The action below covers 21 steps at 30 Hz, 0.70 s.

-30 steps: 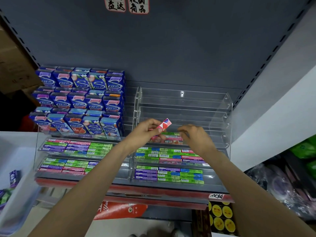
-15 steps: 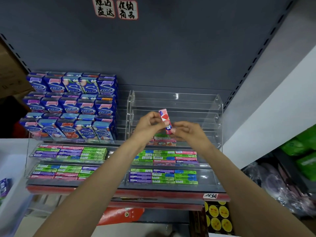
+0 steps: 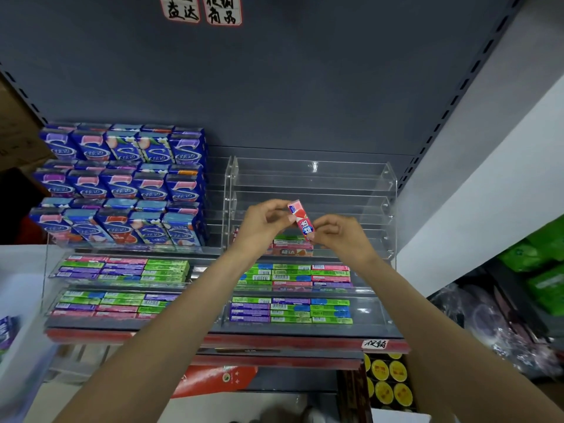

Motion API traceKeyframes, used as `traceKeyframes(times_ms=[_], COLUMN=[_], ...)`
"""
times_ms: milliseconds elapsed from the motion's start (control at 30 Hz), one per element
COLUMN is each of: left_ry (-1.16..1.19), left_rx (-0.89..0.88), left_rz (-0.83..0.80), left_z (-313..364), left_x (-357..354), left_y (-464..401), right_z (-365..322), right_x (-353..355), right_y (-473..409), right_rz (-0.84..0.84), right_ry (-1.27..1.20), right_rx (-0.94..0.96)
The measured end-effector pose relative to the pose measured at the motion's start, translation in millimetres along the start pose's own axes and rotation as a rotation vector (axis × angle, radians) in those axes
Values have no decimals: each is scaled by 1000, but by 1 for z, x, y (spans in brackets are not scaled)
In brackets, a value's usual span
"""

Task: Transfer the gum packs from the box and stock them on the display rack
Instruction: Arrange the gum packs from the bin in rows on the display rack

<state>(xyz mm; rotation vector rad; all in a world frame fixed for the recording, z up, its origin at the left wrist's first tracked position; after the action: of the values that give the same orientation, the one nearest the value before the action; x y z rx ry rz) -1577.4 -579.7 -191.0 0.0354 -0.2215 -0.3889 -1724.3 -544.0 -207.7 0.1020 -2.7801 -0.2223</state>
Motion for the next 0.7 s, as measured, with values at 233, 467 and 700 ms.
traceKeyframes(times_ms=[233,467,700], left_ry=[-300,-1093,-1188], left_rx=[-141,-195,-218], left_rz=[-42,-200,-290], left_z=[14,-16,-22], left_x=[-10,-4,-5], left_y=[-3,12,16], right_z=[-23,-15,2], right_x=[4,28,11], right_y=[-2,6,3], right_rz=[36,210,255], right_ry=[74,224,390], right_rx=[155,120,123])
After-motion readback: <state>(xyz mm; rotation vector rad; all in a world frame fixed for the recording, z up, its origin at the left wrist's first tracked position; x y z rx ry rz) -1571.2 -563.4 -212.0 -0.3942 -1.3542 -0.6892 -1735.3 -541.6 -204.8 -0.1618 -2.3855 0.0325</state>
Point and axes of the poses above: each hand's wrist, its own y-axis away from the middle knuckle, its own x-axis out of the back of the hand, z = x × y, the point moved 9 cm from there along -y, towards the middle knuckle, and after that the axes turned 6 degrees about -z, right-handed, at the moved point
